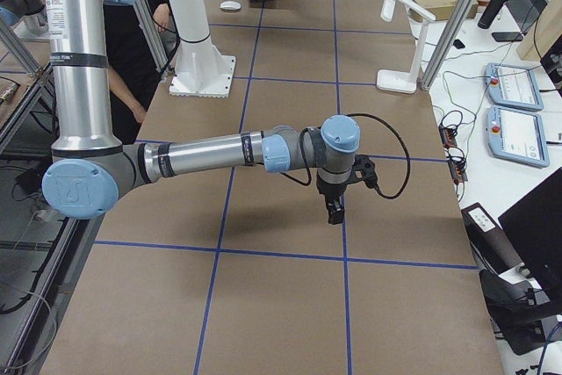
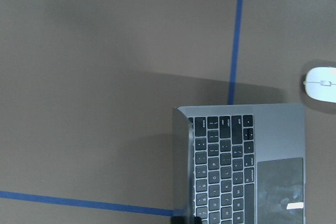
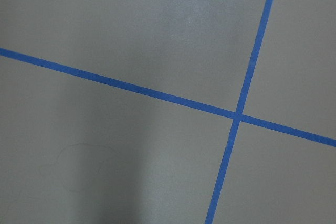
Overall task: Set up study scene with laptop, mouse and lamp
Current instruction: 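Swing the laptop with the left gripper into the table area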
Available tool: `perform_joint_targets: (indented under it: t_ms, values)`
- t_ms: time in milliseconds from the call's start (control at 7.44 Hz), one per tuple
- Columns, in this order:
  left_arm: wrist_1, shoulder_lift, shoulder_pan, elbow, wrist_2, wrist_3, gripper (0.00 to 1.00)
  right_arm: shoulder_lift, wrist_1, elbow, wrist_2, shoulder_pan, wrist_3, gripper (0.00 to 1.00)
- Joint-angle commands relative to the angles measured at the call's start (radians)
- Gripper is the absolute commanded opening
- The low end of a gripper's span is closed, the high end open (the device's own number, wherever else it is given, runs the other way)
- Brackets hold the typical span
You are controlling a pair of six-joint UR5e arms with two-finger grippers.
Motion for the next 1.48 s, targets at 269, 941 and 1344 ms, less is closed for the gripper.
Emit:
perform_joint_targets:
  t_ms: [269,941,1344]
  values:
    - [0.350,-0.425,0.006,0.005,0.039,-0.034,0.00,0.000,0.000,-0.002,-0.031,-0.006,0.000,1.00]
    - [0.375,-0.700,0.222,0.038,0.110,-0.269,0.00,0.000,-0.002,-0.013,-0.060,-0.007,0.000,1.00]
    - [0.433,-0.834,0.282,0.038,0.110,-0.406,0.00,-0.008,-0.003,-0.013,-0.059,-0.007,0.000,1.00]
